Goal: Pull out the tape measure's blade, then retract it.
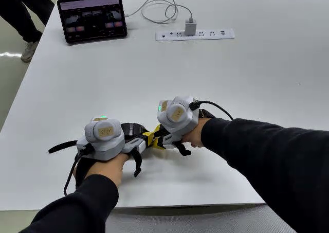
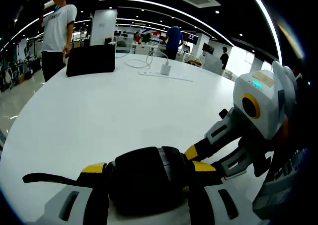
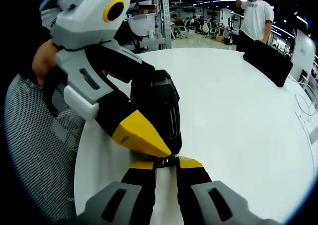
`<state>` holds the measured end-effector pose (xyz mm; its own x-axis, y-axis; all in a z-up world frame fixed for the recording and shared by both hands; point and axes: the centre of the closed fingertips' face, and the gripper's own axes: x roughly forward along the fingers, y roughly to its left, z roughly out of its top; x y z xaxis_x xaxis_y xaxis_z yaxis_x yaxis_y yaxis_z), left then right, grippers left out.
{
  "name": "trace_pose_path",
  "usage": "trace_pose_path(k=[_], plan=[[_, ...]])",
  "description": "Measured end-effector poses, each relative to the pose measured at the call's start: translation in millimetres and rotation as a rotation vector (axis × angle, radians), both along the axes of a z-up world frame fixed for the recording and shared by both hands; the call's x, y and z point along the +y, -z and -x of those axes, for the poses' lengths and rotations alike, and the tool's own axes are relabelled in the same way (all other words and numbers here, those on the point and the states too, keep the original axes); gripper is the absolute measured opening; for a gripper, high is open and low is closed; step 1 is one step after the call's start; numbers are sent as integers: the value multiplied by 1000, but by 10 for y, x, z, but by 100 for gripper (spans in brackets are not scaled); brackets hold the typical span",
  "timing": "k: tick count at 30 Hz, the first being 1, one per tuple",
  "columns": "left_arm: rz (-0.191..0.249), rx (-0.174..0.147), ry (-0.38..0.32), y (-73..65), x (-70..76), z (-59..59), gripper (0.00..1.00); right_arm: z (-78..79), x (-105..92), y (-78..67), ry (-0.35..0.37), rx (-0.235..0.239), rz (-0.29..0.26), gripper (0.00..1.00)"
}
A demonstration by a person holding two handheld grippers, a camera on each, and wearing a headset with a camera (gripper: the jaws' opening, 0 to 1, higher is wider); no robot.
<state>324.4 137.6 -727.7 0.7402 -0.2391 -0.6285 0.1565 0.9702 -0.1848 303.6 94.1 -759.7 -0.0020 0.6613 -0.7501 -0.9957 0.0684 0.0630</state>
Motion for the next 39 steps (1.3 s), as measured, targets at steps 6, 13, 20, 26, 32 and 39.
trace_pose_path(k=[6, 13, 20, 26, 32, 39], plan=[[-2, 0, 2, -2, -2, 3, 61, 3, 1, 3, -16, -16, 9, 12], [2, -1, 4, -4, -4, 3, 61, 9, -37, 6, -19, -19, 7, 12], [10, -19, 4, -7, -2, 2, 62, -5, -98, 6, -9, -44, 13, 14], [20, -11, 16, 12, -15, 8, 63, -18, -146, 5, 1, -57, 25, 13], [-4, -5, 37, 41, -18, 15, 64, -24, -211, -20, 7, -67, 30, 15], [-29, -8, 71, 24, -26, 2, 64, -34, -296, -70, 42, -66, 18, 19]])
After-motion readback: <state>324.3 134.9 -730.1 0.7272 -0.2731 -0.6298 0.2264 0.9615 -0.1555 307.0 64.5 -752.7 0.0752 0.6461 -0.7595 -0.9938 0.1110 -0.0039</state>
